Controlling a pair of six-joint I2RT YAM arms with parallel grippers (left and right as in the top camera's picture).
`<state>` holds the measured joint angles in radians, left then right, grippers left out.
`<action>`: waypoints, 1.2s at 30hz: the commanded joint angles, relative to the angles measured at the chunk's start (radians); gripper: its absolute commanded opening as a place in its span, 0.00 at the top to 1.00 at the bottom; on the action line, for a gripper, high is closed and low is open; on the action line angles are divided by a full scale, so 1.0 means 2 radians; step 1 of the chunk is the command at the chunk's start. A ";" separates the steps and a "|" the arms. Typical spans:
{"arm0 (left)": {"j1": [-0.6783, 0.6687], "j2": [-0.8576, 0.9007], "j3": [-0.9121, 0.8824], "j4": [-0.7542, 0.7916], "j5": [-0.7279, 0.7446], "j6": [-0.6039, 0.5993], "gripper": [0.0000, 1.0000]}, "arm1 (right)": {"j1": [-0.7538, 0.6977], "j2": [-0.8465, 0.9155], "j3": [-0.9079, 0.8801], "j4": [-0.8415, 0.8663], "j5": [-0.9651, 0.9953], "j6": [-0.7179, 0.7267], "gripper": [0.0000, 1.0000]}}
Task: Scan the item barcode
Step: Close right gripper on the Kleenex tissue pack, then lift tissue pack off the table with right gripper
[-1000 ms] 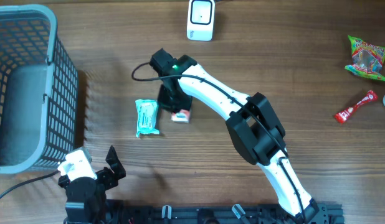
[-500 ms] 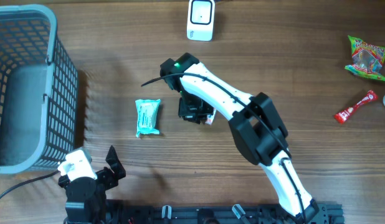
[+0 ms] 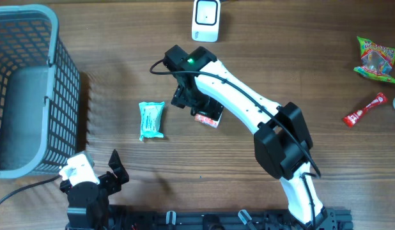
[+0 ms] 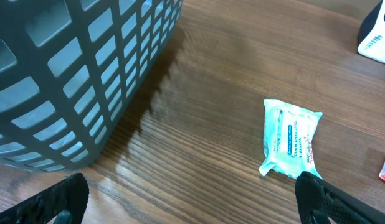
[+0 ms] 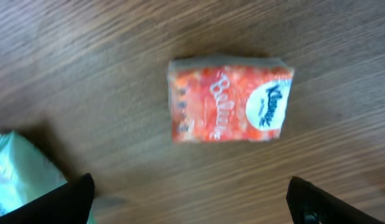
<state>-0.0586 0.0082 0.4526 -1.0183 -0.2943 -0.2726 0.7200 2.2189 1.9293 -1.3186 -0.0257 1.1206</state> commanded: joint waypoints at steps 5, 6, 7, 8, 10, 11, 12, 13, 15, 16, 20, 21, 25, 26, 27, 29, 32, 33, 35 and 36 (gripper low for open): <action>0.002 -0.002 -0.002 0.000 -0.005 -0.002 0.00 | -0.027 0.000 -0.034 0.027 0.001 0.028 0.00; 0.002 -0.002 -0.002 0.001 -0.005 -0.002 0.00 | -0.032 0.001 -0.038 0.028 0.001 0.026 0.00; 0.002 -0.002 -0.002 0.000 -0.005 -0.002 0.00 | -0.034 0.001 -0.041 0.029 0.001 0.022 0.00; 0.002 -0.002 -0.002 0.000 -0.005 -0.002 0.00 | -0.038 0.001 -0.053 0.040 0.001 0.006 0.00; 0.002 -0.002 -0.002 0.000 -0.005 -0.002 0.00 | -0.042 0.001 -0.083 0.070 -0.008 -0.013 0.00; 0.002 -0.002 -0.002 0.000 -0.005 -0.002 0.00 | -0.043 0.001 -0.091 0.078 -0.011 -0.017 0.00; 0.002 -0.002 -0.002 0.000 -0.005 -0.002 0.00 | -0.045 0.001 -0.104 0.094 -0.019 -0.024 0.00; 0.002 -0.002 -0.002 0.000 -0.005 -0.002 0.00 | -0.046 0.001 -0.111 0.103 -0.023 -0.024 0.00; 0.002 -0.002 -0.002 0.000 -0.005 -0.002 0.00 | -0.046 0.001 -0.122 0.116 -0.024 -0.025 0.00; 0.002 -0.002 -0.002 0.000 -0.005 -0.002 0.00 | -0.046 0.001 -0.128 0.125 -0.020 -0.029 0.00; 0.002 -0.002 -0.002 0.000 -0.005 -0.002 0.00 | -0.046 0.001 -0.140 0.143 0.004 -0.037 0.00; 0.002 -0.002 -0.002 0.000 -0.005 -0.002 0.00 | -0.046 0.001 -0.142 0.145 0.011 -0.037 0.01; 0.002 -0.002 -0.002 0.001 -0.005 -0.002 0.00 | -0.047 0.001 -0.142 0.149 0.044 -0.055 0.11; 0.002 -0.002 -0.002 0.000 -0.005 -0.002 0.00 | -0.047 0.001 -0.142 0.150 0.050 -0.060 0.11; 0.002 -0.002 -0.002 0.000 -0.005 -0.002 0.00 | -0.047 0.001 -0.142 0.153 0.058 -0.069 0.11; 0.002 -0.002 -0.002 0.000 -0.005 -0.002 0.00 | -0.047 0.001 -0.142 0.160 0.073 -0.089 0.12; 0.002 -0.002 -0.002 0.000 -0.005 -0.002 0.00 | -0.047 0.001 -0.142 0.162 0.072 -0.089 0.21; 0.002 -0.002 -0.002 0.001 -0.005 -0.002 0.00 | -0.047 0.001 -0.142 0.162 0.072 -0.089 0.28; 0.002 -0.002 -0.002 0.001 -0.005 -0.002 0.00 | -0.047 0.001 -0.142 0.161 0.070 -0.090 0.34; 0.002 -0.002 -0.002 0.001 -0.005 -0.002 0.00 | -0.047 0.001 -0.142 0.161 0.068 -0.092 0.36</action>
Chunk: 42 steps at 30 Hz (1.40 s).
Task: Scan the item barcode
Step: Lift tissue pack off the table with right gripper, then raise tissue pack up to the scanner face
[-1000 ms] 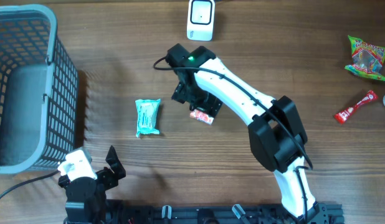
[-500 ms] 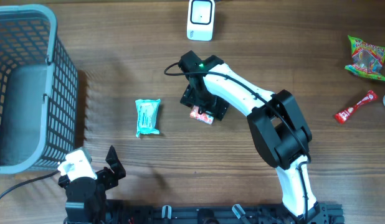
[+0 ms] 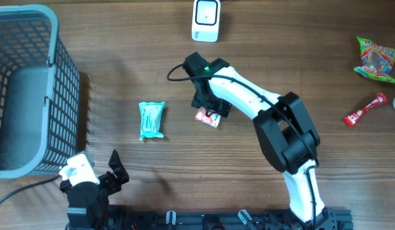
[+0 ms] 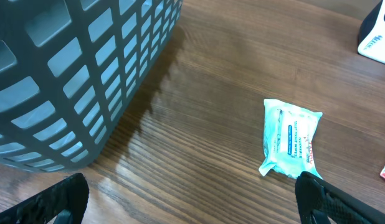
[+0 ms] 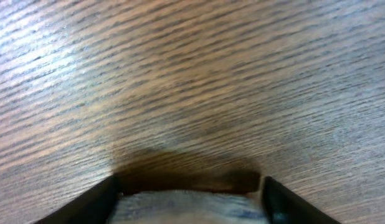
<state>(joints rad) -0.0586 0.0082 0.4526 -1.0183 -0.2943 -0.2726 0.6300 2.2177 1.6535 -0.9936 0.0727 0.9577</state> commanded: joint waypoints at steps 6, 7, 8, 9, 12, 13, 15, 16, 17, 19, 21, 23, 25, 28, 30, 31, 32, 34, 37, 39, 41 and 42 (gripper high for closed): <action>0.002 -0.002 -0.002 0.000 -0.005 -0.002 0.00 | -0.002 0.000 0.010 -0.018 0.000 -0.038 0.45; 0.002 -0.002 -0.002 0.001 -0.005 -0.002 0.00 | -0.002 -0.001 0.016 -0.027 -0.005 -0.038 0.46; 0.002 -0.002 -0.002 0.000 -0.005 -0.002 0.00 | -0.003 -0.003 0.021 -0.037 -0.014 -0.040 0.47; 0.002 -0.002 -0.002 0.000 -0.005 -0.002 0.00 | -0.005 -0.007 0.030 -0.051 -0.035 -0.049 0.48; 0.002 -0.002 -0.002 0.000 -0.005 -0.002 0.00 | -0.014 -0.015 0.054 -0.098 -0.105 -0.074 0.48; 0.002 -0.002 -0.002 0.000 -0.005 -0.002 0.00 | -0.018 -0.016 0.060 -0.111 -0.128 -0.086 0.48; 0.002 -0.002 -0.002 0.000 -0.005 -0.002 0.00 | -0.030 -0.018 0.075 -0.149 -0.191 -0.121 0.49; 0.002 -0.002 -0.002 0.000 -0.005 -0.002 0.00 | -0.036 -0.018 0.078 -0.166 -0.218 -0.138 0.51; 0.002 -0.002 -0.002 0.000 -0.005 -0.002 0.00 | -0.041 -0.018 0.078 -0.177 -0.237 -0.149 0.53; 0.002 -0.002 -0.002 0.001 -0.005 -0.002 0.00 | -0.053 -0.018 0.077 -0.208 -0.281 -0.180 0.53; 0.002 -0.002 -0.002 0.001 -0.005 -0.002 0.00 | -0.060 -0.018 0.077 -0.229 -0.313 -0.204 0.53; 0.002 -0.002 -0.002 0.000 -0.005 -0.002 0.00 | -0.065 -0.018 0.077 -0.247 -0.348 -0.231 0.53; 0.002 -0.002 -0.002 0.001 -0.005 -0.002 0.00 | -0.066 -0.018 0.077 -0.268 -0.367 -0.249 0.53; 0.002 -0.002 -0.002 0.000 -0.005 -0.002 0.00 | -0.066 -0.018 0.077 -0.296 -0.370 -0.266 0.53; 0.002 -0.002 -0.002 0.000 -0.005 -0.002 0.00 | -0.066 -0.018 0.077 -0.305 -0.370 -0.274 0.53; 0.002 -0.002 -0.002 0.000 -0.005 -0.002 0.00 | -0.066 -0.018 0.077 -0.307 -0.370 -0.276 0.53; 0.002 -0.002 -0.002 0.000 -0.005 -0.002 0.00 | -0.066 -0.018 0.077 -0.306 -0.370 -0.278 0.53; 0.002 -0.002 -0.002 0.001 -0.005 -0.002 0.00 | -0.066 -0.018 0.077 -0.306 -0.370 -0.281 0.53; 0.002 -0.002 -0.002 0.000 -0.005 -0.002 0.00 | -0.066 -0.018 0.077 -0.292 -0.352 -0.282 0.53; 0.002 -0.002 -0.002 0.000 -0.005 -0.002 0.00 | -0.068 -0.018 0.077 -0.242 -0.307 -0.265 0.54; 0.002 -0.002 -0.002 0.000 -0.005 -0.002 0.00 | -0.070 -0.018 0.077 -0.199 -0.275 -0.244 0.54; 0.002 -0.002 -0.002 0.001 -0.005 -0.002 0.00 | -0.073 -0.018 0.078 -0.173 -0.259 -0.234 0.54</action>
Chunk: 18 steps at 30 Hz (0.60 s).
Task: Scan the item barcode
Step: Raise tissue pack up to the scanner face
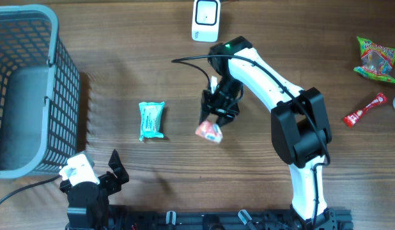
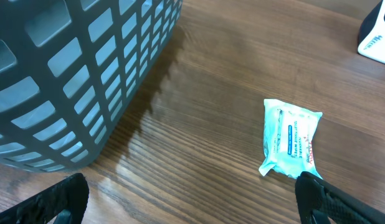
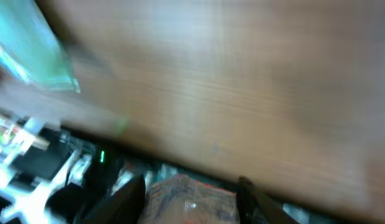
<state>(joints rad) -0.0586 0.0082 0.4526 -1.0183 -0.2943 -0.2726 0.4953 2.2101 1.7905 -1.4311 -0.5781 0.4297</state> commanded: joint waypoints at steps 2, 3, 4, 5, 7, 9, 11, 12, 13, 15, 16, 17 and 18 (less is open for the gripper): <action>0.002 -0.002 -0.002 0.001 -0.005 -0.002 0.00 | -0.014 -0.014 0.010 0.099 0.083 0.045 0.55; 0.002 -0.002 -0.002 0.000 -0.005 -0.002 0.00 | -0.019 -0.014 0.010 0.129 0.086 0.047 0.55; 0.002 -0.002 -0.002 0.000 -0.005 -0.002 0.00 | -0.024 -0.014 0.010 0.162 0.092 0.047 0.56; 0.002 -0.002 -0.002 0.000 -0.005 -0.002 0.00 | -0.030 -0.014 0.011 0.197 0.099 0.047 0.56; 0.002 -0.002 -0.002 0.001 -0.005 -0.002 0.00 | -0.041 -0.014 0.012 0.256 0.106 0.048 0.56; 0.002 -0.002 -0.002 0.000 -0.005 -0.002 0.00 | -0.056 -0.014 0.012 0.340 0.108 0.048 0.58; 0.002 -0.002 -0.002 0.001 -0.005 -0.002 0.00 | -0.064 -0.014 0.012 0.399 0.109 0.048 0.61; 0.002 -0.002 -0.002 0.001 -0.005 -0.002 0.00 | -0.068 -0.014 0.012 0.430 0.114 0.048 0.62; 0.002 -0.002 -0.002 0.000 -0.005 -0.002 0.00 | -0.071 -0.014 0.012 0.460 0.123 0.048 0.62; 0.002 -0.002 -0.002 0.000 -0.005 -0.002 0.00 | -0.073 -0.014 0.012 0.519 0.145 0.048 0.62; 0.002 -0.002 -0.002 0.000 -0.005 -0.002 0.00 | -0.073 -0.014 0.012 0.546 0.161 0.048 0.63; 0.002 -0.002 -0.002 0.000 -0.005 -0.002 0.00 | -0.073 -0.014 0.012 0.578 0.188 0.048 0.63; 0.002 -0.002 -0.002 0.000 -0.005 -0.002 0.00 | -0.071 -0.014 0.011 0.601 0.210 0.048 0.63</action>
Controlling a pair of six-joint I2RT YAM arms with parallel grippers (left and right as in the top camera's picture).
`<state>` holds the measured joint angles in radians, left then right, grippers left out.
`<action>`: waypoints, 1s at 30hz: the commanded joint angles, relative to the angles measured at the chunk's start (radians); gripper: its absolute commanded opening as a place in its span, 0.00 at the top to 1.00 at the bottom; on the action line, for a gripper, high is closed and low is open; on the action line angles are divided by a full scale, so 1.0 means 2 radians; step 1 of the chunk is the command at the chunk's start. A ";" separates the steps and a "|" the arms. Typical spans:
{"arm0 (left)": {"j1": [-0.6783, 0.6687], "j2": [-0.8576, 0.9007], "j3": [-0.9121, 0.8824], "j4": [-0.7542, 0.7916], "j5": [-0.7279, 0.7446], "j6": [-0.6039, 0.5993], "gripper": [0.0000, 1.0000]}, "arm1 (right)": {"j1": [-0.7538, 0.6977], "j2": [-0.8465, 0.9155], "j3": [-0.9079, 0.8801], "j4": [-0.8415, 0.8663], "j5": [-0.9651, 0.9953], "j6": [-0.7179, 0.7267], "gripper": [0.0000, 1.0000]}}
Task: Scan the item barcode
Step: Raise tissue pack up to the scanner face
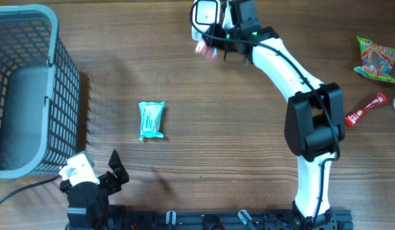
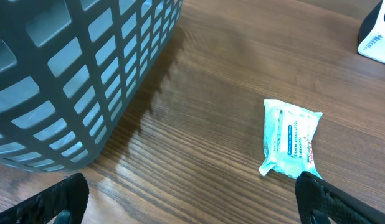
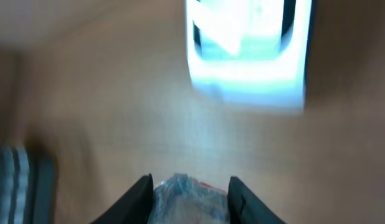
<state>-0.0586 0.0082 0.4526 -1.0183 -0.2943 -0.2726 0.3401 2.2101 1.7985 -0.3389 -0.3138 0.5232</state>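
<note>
My right gripper [image 1: 211, 42] is shut on a small orange tissue pack [image 1: 204, 48], held just in front of the white barcode scanner [image 1: 205, 12] at the table's far edge. The right wrist view is blurred: the pack [image 3: 191, 199] sits between the two fingers [image 3: 140, 198], and the scanner [image 3: 245, 53] shows as a bright white shape straight ahead. At the near left edge my left gripper [image 2: 192, 205] stands open and holds nothing.
A teal wipes pack [image 1: 151, 120] [image 2: 290, 138] lies left of centre. At the far left stands a grey mesh basket [image 1: 64, 76] [image 2: 74, 62]. A green snack bag [image 1: 376, 59] and a red candy bar [image 1: 365, 110] lie at the right edge.
The right gripper held the tissue pack above the middle of the table; now it holds it at the far edge, in front of the scanner. The left arm has not moved.
The right gripper was open above the orange tissue pack lying mid-table. Then it was down at the pack, fingers either side of it. Then it held the pack lifted off the wood, and now the pack faces the scanner. The left arm stayed still throughout.
</note>
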 commanded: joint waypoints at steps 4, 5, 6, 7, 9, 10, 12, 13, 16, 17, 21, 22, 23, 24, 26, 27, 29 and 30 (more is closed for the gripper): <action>0.002 -0.002 -0.002 0.000 -0.005 -0.002 0.00 | 0.011 -0.012 0.006 0.132 0.150 0.000 0.64; 0.002 -0.002 -0.002 0.000 -0.005 -0.002 0.00 | 0.012 -0.007 0.006 0.153 0.167 0.001 0.66; 0.002 -0.002 -0.002 0.000 -0.005 -0.002 0.00 | 0.013 -0.003 0.006 0.176 0.179 0.000 0.66; 0.002 -0.002 -0.002 0.000 -0.005 -0.002 0.00 | 0.014 0.004 0.006 0.202 0.193 0.000 0.66; 0.002 -0.002 -0.002 0.000 -0.005 -0.002 0.00 | 0.014 0.017 0.006 0.238 0.216 -0.004 0.67; 0.002 -0.002 -0.002 0.000 -0.005 -0.002 0.00 | 0.014 0.022 0.006 0.251 0.223 -0.007 0.68; 0.002 -0.002 -0.002 0.000 -0.005 -0.002 0.00 | 0.014 0.040 0.006 0.290 0.238 -0.014 0.69; 0.002 -0.002 -0.002 0.000 -0.005 -0.002 0.00 | 0.014 0.049 0.006 0.311 0.242 -0.014 0.69; 0.002 -0.002 -0.002 0.000 -0.005 -0.002 0.00 | 0.015 0.083 0.006 0.385 0.245 -0.013 0.71; 0.002 -0.002 -0.002 0.000 -0.005 -0.002 0.00 | 0.014 0.091 0.006 0.402 0.245 -0.013 0.71; 0.002 -0.002 -0.002 0.001 -0.005 -0.002 0.00 | 0.017 0.123 0.006 0.439 0.249 -0.012 0.72; 0.002 -0.002 -0.002 0.001 -0.005 -0.002 0.00 | 0.018 0.130 0.006 0.443 0.253 -0.012 0.71; 0.002 -0.002 -0.002 0.001 -0.005 -0.002 0.00 | 0.018 0.133 0.006 0.443 0.254 -0.012 0.71; 0.002 -0.002 -0.002 0.000 -0.005 -0.002 0.00 | 0.019 0.135 0.006 0.445 0.256 -0.013 0.72; 0.002 -0.002 -0.002 0.000 -0.005 -0.002 0.00 | 0.020 0.136 0.006 0.449 0.260 -0.013 0.72; 0.002 -0.002 -0.002 0.001 -0.005 -0.002 0.00 | 0.022 0.135 0.007 0.458 0.260 -0.014 0.72; 0.002 -0.002 -0.002 0.000 -0.005 -0.002 0.00 | 0.023 0.135 0.007 0.480 0.260 -0.019 0.72; 0.002 -0.002 -0.002 0.001 -0.005 -0.002 0.00 | 0.023 0.135 0.007 0.491 0.259 -0.028 0.72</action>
<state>-0.0586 0.0082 0.4526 -1.0183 -0.2939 -0.2726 0.3744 2.4840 1.8069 0.5865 0.1810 0.5072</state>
